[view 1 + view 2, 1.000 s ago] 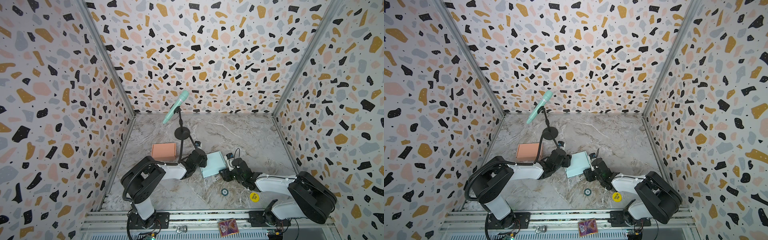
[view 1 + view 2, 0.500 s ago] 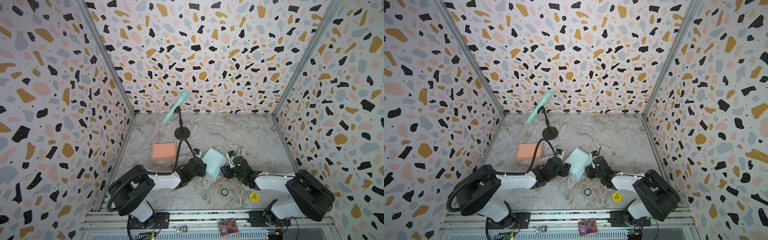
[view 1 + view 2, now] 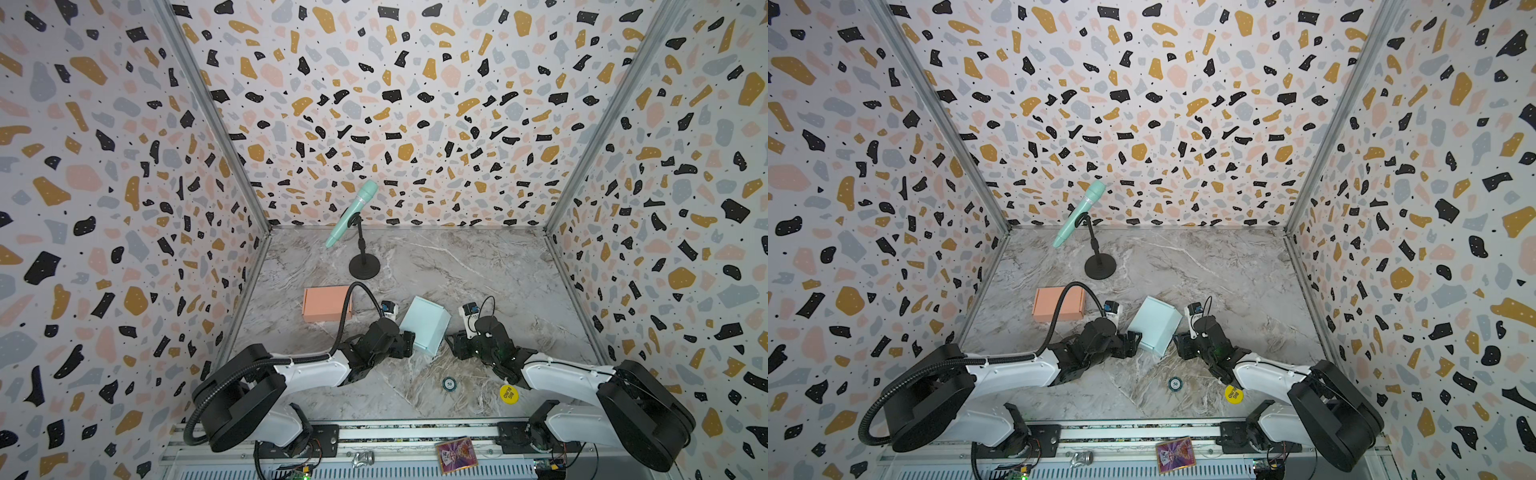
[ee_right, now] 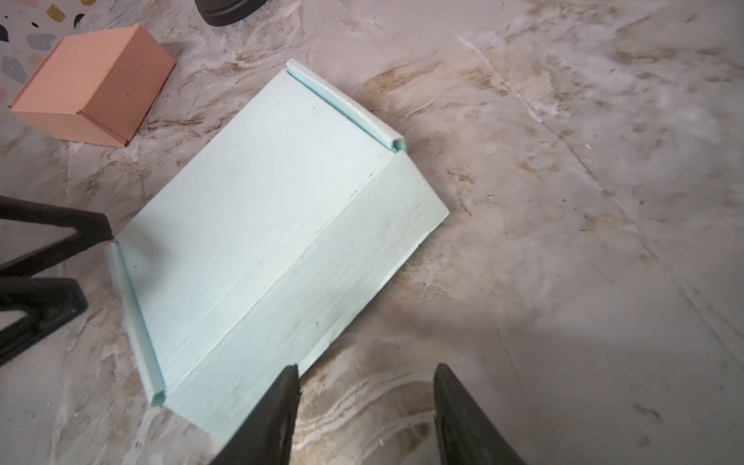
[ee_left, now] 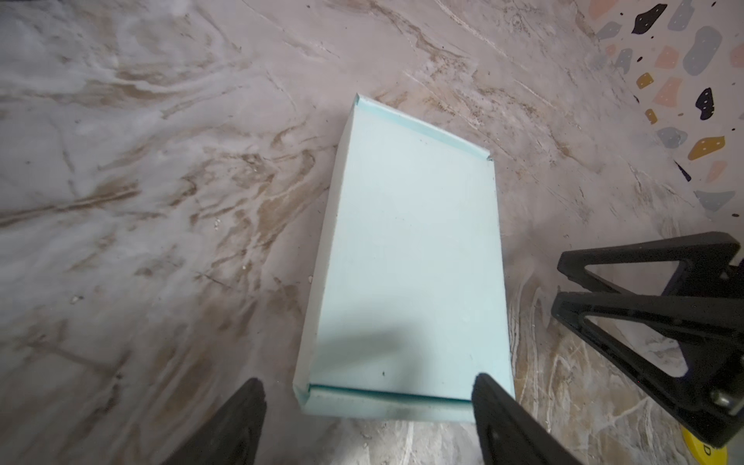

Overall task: Assemble paper box
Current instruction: Rotate the paper box at the center of the table.

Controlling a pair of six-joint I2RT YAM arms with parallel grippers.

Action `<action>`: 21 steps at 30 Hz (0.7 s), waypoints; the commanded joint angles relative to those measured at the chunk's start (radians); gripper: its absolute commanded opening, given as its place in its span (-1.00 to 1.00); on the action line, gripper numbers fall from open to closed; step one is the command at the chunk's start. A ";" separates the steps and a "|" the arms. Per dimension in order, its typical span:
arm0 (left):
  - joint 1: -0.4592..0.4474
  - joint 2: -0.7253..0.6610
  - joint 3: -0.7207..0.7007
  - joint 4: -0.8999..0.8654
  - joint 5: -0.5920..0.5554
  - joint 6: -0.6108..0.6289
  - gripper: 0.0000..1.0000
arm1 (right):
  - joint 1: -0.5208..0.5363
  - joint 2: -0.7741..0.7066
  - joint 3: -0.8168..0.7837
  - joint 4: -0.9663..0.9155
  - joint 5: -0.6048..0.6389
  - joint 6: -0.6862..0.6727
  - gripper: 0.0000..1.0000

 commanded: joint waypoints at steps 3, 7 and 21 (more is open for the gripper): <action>0.046 0.021 0.038 -0.004 0.037 0.042 0.73 | 0.018 -0.011 -0.012 -0.032 -0.043 0.018 0.01; 0.057 0.083 0.096 -0.008 0.061 0.076 0.65 | 0.077 0.011 0.003 -0.038 -0.025 0.033 -0.01; 0.040 0.185 0.083 0.103 0.155 0.045 0.23 | 0.114 0.114 0.005 0.031 -0.021 0.047 -0.07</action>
